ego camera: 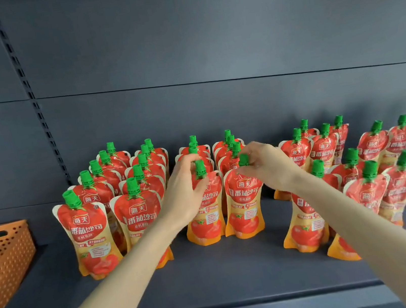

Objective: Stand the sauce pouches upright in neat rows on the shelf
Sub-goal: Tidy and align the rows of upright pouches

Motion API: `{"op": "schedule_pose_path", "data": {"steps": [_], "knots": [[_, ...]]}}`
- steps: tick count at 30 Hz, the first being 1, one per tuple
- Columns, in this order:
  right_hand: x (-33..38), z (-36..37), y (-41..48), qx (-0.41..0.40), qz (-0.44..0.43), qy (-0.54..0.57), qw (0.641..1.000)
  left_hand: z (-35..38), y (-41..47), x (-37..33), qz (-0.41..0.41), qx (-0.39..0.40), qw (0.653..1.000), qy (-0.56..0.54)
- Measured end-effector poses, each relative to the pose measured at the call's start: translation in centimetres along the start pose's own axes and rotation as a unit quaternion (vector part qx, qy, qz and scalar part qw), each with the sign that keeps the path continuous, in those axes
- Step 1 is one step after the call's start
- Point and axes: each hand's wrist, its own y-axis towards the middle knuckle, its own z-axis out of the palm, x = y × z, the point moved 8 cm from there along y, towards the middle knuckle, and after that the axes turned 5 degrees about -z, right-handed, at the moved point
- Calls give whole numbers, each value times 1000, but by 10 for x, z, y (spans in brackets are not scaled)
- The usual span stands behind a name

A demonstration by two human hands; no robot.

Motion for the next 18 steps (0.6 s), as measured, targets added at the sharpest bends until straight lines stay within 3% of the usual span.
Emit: {"op": "schedule_pose_path", "data": {"steps": [6, 13, 18], "knots": [[-12, 9, -36, -169, 32, 177, 969, 2, -47, 10, 16, -153, 987, -48], [-39, 59, -63, -216, 100, 303, 923, 37, -84, 37, -66, -170, 979, -94], [-64, 93, -80, -191, 150, 294, 924, 56, -85, 66, -187, -141, 969, -82]]}}
